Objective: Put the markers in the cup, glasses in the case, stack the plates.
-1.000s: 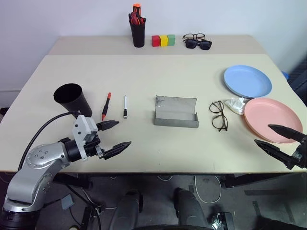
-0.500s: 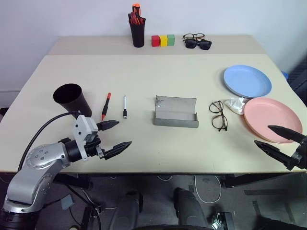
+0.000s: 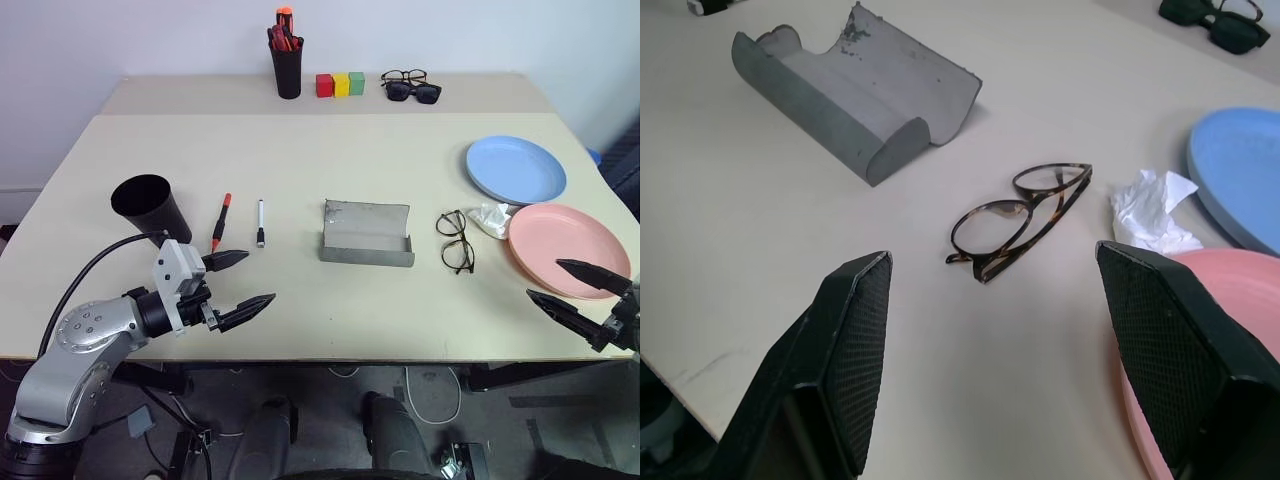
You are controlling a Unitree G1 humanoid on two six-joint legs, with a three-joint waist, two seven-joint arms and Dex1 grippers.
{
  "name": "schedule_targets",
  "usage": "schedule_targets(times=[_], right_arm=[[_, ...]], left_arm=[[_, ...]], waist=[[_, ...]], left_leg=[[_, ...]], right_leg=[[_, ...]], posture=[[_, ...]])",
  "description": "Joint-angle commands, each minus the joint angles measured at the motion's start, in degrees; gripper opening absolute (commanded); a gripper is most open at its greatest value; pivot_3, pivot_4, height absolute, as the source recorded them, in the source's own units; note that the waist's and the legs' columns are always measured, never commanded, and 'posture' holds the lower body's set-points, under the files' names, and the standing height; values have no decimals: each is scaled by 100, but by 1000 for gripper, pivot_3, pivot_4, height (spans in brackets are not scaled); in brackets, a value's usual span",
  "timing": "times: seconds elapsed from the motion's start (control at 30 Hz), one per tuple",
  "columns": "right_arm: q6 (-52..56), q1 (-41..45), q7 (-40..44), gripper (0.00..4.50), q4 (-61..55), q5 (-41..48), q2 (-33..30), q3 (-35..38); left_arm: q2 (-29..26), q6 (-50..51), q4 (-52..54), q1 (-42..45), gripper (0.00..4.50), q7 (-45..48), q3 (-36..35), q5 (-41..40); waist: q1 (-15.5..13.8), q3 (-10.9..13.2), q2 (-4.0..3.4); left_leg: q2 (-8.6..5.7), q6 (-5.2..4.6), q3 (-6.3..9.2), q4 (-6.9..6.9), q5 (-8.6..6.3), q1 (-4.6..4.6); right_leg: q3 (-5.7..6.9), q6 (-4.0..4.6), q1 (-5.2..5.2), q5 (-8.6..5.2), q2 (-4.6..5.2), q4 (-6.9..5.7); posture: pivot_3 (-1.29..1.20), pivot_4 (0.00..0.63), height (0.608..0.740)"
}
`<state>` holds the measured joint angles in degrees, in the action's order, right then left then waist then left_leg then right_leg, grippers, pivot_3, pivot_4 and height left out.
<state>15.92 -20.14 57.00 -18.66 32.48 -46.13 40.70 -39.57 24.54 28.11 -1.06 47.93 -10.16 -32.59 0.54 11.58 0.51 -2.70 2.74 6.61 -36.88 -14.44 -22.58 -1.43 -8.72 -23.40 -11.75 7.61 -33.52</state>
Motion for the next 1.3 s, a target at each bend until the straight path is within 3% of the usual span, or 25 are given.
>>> schedule_targets(times=[0.03,0.2,0.37,0.53,0.77,1.0,1.27,1.3], right_arm=[[-63,197,10,3309,-81,121,2,-70],[-9,1091,123,3309,-21,311,-22,-835],[-91,1901,317,3309,115,244,77,-1715],[-252,2745,404,3309,429,40,216,-2436],[-375,3144,507,3309,649,-34,297,-2739],[-489,3017,523,3309,697,-37,260,-2642],[-534,2897,434,3309,633,-26,275,-2588],[-545,2863,420,3332,613,-27,277,-2580]], left_arm=[[262,432,90,481,4500,-827,-9,24],[1115,2014,1,1839,4500,-2787,638,546],[1797,3479,-787,3174,4500,-4006,1307,1295],[2812,4469,-1720,4019,4500,-4947,943,1611],[3343,5178,-2578,4816,4500,-5429,200,1838],[3220,5618,-3362,5397,4500,-5504,-206,2040],[3540,5808,-4519,5832,4500,-5590,-555,2167],[3580,5756,-4623,5870,4240,-5608,-566,2190]], waist=[[-6,0,0],[0,1,4],[10,2,7],[7,5,12],[5,6,13],[13,6,13],[0,5,13],[-3,5,12]], left_leg=[[0,0,0,-1,0,1],[-1,-2,1,-15,2,12],[-7,-3,4,-9,3,10],[-12,-3,5,-11,3,8],[-17,-1,9,-11,4,7],[-21,2,10,-13,6,7],[-25,8,12,-17,9,9],[-27,8,12,-17,9,10]], right_leg=[[0,0,2,1,0,0],[3,-5,21,5,-4,-4],[3,-30,17,21,-6,-9],[3,-34,13,22,-5,-12],[3,-40,11,21,-4,-15],[3,-42,9,23,-2,-27],[2,-59,6,12,2,-46],[2,-61,7,11,4,-48]], posture=[[0,150,740],[0,150,740],[0,150,740],[0,150,740],[0,150,740],[0,150,740],[0,150,740],[0,150,740]])
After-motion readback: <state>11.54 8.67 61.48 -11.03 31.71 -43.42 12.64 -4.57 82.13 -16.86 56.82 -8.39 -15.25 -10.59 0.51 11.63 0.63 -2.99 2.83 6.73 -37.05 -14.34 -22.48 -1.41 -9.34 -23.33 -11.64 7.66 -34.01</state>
